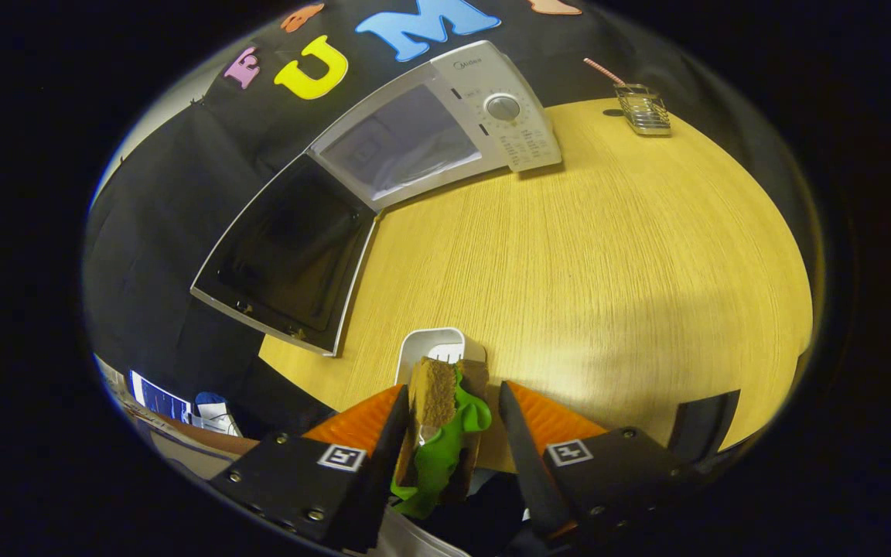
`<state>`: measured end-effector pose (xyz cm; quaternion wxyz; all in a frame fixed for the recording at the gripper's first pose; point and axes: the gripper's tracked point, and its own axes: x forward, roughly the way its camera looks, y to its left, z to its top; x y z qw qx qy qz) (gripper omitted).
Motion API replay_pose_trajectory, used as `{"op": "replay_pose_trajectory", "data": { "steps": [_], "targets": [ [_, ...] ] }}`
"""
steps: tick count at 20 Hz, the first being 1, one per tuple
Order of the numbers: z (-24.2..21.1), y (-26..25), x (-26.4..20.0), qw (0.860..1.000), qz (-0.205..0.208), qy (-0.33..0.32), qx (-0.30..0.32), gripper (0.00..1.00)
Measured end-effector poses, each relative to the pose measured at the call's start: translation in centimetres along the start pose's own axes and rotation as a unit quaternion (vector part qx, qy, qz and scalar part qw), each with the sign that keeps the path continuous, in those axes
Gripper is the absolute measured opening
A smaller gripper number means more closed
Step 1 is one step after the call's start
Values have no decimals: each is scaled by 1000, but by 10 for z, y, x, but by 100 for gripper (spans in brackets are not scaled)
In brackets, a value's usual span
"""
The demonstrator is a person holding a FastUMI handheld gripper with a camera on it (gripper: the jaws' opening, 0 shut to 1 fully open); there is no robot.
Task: Open the microwave, put the food inside, and close the microwave door.
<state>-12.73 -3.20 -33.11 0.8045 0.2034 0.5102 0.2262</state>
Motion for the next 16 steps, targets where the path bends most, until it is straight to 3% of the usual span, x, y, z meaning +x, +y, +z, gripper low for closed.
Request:
{"op": "replay_pose_trajectory", "data": {
  "steps": [2,4,6,11,16],
  "targets": [
    [1,2,2,1000,2,5,9,49],
    [3,7,3,1000,9,9,20,48],
    [5,12,3,1000,1,10,12,28],
    [17,19,0,1000,-28,5,-13,28],
    [52,40,-23,999,-14,-34,3,28]
  ]
}}
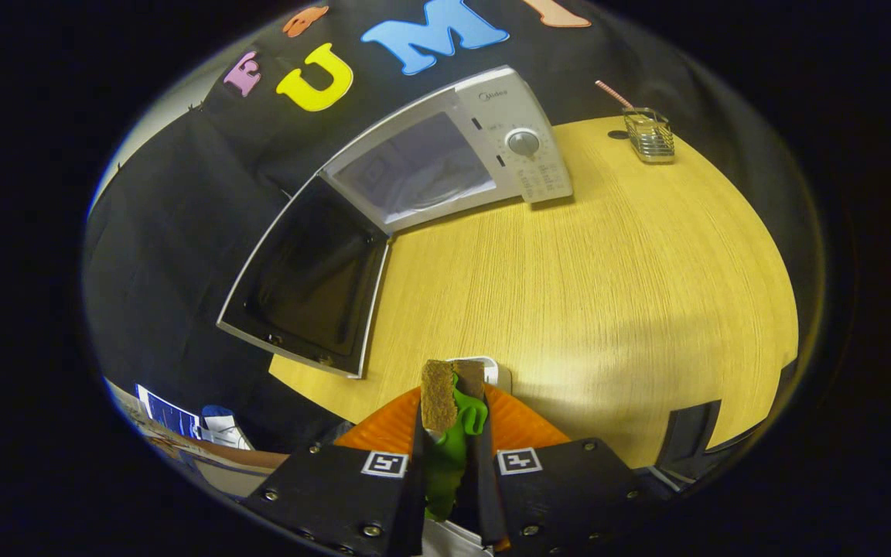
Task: Open the microwave, put the food inside, and close the microwave door.
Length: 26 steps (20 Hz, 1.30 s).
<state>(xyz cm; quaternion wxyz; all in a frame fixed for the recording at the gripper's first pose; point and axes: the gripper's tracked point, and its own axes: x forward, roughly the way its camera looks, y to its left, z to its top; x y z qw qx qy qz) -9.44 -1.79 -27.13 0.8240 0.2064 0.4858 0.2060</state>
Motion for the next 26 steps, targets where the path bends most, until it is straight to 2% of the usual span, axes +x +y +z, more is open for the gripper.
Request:
{"op": "replay_pose_trajectory", "data": {
  "steps": [6,18,26],
  "targets": [
    [57,33,-7,997,20,-67,17,28],
    [140,99,31,984,53,-156,66,28],
    [184,110,71,970,45,-209,114,28]
  ]
}}
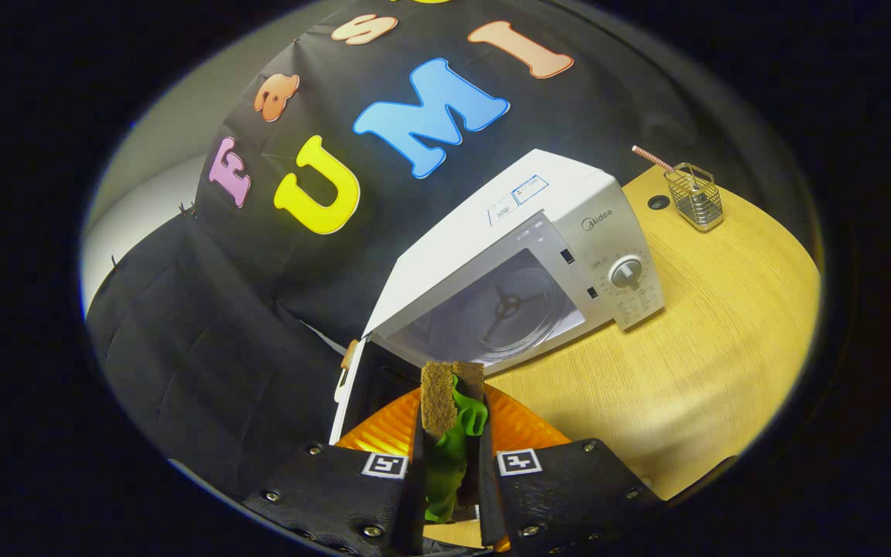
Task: Open the microwave, put the food inside, and close the microwave door.
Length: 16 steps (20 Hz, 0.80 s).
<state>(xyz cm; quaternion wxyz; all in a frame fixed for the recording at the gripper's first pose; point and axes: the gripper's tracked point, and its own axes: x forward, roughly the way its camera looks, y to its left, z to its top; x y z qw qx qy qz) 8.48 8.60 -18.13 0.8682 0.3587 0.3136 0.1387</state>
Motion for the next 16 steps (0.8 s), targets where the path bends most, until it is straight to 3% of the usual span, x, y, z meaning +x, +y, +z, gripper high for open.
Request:
{"op": "replay_pose_trajectory", "data": {
  "steps": [16],
  "targets": [
    [10,1,116,989,-20,-125,70,28]
  ]
}}
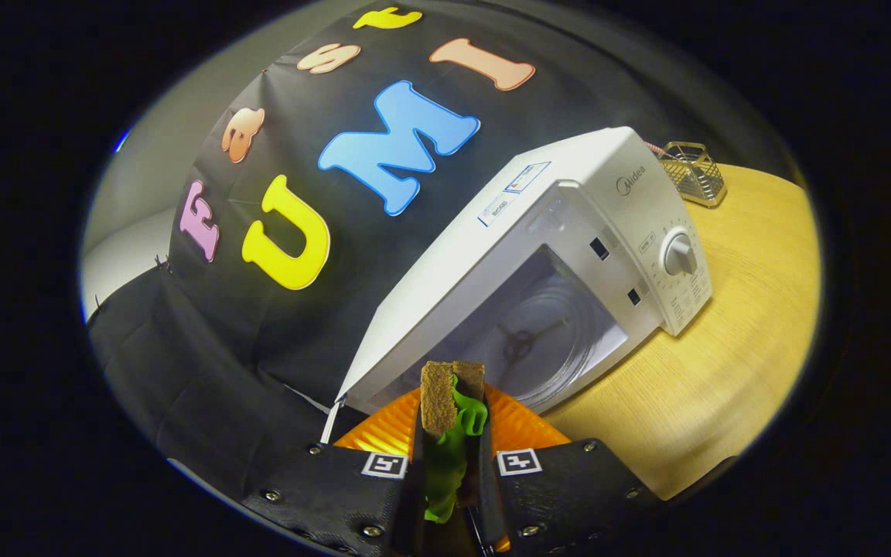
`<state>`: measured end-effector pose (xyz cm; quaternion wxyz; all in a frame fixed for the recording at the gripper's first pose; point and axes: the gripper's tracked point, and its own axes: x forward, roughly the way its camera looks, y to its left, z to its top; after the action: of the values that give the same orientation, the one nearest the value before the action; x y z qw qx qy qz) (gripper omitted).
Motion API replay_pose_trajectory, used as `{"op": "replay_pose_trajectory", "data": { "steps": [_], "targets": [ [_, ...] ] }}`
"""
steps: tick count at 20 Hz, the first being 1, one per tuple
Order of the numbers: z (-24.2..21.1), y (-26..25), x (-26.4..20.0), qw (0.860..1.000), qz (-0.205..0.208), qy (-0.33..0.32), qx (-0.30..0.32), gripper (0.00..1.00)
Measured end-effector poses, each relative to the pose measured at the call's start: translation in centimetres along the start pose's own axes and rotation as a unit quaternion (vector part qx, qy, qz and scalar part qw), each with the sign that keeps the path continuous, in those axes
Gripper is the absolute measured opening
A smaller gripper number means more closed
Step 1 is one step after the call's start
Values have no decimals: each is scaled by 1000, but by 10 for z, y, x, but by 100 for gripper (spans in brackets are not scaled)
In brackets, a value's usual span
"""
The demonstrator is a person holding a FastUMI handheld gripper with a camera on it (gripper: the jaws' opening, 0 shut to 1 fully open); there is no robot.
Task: Open the microwave, put the food inside, and close the microwave door.
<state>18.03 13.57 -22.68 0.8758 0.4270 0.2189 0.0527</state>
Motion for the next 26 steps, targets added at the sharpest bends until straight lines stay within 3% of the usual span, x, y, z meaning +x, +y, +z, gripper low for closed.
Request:
{"op": "replay_pose_trajectory", "data": {
  "steps": [14,26],
  "targets": [
    [3,-43,98,995,-33,-76,62,27],
    [1,-87,141,989,-61,-97,91,28]
  ]
}}
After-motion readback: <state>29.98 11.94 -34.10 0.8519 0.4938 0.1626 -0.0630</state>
